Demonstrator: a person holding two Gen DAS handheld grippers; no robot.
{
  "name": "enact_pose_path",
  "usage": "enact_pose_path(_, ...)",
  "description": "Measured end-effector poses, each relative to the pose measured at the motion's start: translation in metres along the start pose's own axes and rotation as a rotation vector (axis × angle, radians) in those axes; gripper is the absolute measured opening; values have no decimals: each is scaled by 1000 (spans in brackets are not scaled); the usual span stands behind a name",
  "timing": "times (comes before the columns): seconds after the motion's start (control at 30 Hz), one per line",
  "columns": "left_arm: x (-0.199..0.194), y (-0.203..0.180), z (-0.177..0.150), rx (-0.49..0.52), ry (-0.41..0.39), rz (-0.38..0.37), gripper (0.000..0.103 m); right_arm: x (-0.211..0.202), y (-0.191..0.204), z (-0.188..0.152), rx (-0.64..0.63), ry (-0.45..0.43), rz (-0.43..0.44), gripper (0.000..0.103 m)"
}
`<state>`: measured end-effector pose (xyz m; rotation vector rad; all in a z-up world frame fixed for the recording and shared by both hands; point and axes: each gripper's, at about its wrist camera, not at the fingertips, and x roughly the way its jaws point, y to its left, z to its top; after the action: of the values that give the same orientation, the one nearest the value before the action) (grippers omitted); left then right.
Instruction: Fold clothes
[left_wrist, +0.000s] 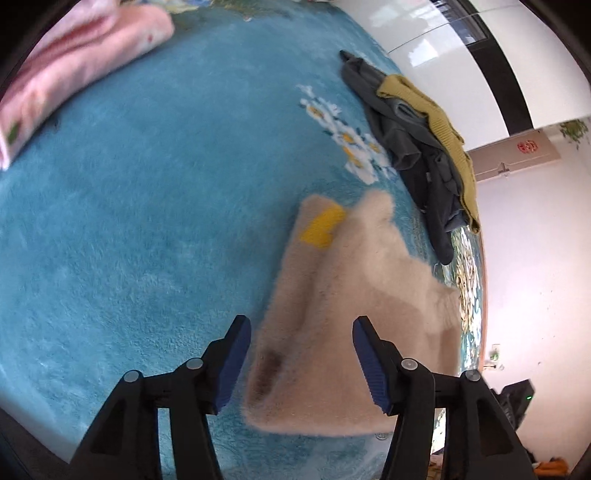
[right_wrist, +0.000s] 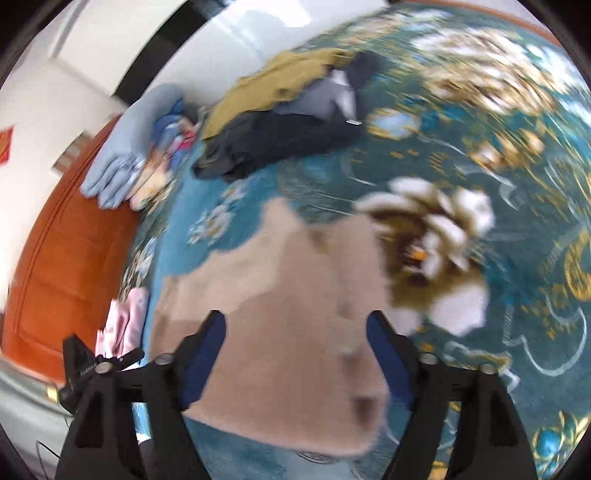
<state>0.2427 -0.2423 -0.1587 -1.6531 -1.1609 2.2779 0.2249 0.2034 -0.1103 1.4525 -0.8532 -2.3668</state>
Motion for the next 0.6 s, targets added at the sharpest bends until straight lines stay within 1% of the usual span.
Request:
enact_pose_path(0.07, 11, 1, 0, 4, 31, -9, 67, 7, -14, -4, 51, 32, 14, 82)
enact_pose_path(0.13, 20, 1, 4, 16, 53, -15, 68, 17, -25, -8, 103, 54, 35, 87)
enact_pose_path(0.17, 22, 0, 6, 20, 57, -17, 68, 21, -29, -9, 124, 59, 41, 87)
enact_pose_path(0.23, 28, -1, 9, 28, 64, -22, 72, 30, -35, -8, 163, 62, 54, 87)
enact_pose_path(0.3, 34, -3, 13, 37, 72, -27, 73, 38, -39, -5, 191, 57, 64, 87)
enact_pose_path(0.43, 45, -4, 20, 48, 90, -40, 73, 47, -39, 5, 197, 46, 84, 87)
enact_pose_path(0.6, 49, -1, 23, 35, 103, -75, 73, 63, -29, 20, 154, 55, 76, 87)
